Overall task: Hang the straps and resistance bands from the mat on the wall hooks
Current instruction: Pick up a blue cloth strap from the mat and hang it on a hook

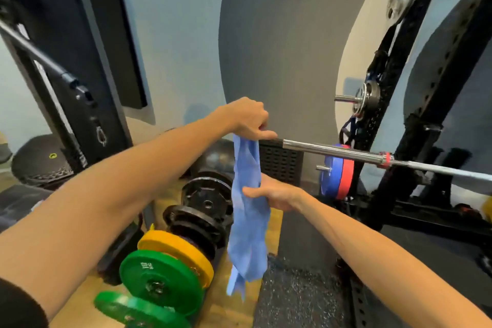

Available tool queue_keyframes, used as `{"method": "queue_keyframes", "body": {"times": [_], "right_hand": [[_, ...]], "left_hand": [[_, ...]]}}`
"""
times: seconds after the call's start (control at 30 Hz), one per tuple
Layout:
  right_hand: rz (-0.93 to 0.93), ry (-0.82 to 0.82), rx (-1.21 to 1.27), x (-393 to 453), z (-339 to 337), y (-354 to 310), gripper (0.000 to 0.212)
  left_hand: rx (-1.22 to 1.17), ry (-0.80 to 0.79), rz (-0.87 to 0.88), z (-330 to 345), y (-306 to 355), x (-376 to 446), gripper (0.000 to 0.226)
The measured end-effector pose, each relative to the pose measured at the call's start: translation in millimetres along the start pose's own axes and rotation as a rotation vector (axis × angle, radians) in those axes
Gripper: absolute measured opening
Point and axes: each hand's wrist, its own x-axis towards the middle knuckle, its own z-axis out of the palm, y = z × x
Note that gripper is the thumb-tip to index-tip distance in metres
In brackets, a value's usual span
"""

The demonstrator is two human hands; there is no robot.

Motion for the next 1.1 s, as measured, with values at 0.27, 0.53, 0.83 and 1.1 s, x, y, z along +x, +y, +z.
{"method": "queue_keyframes", "body": {"times": [0.27,0.53,0.83,1.1], "right_hand": [[0.036,0.297,-0.034,165.5,-120.8,-10.9,0.074],[0.093,0.125,0.082,285.1,-210.2,-56.4,0.049],[0.024,0.425,-0.236,412.0,-373.1,-150.7,0.040],[0.116,0.323,-0.328,445.3,-500.9,-212.3,0.024]], "left_hand": [[0.085,0.213,-0.086,82.3,-183.2,122.5,0.058],[0.019,0.295,-0.367,122.7,-324.4,238.1,0.048],[-1.221,-0.091,-0.046,189.0,-380.1,382.7,0.046],[-1.501,-0.368,0.005,222.7,-421.4,514.1,0.084]]}}
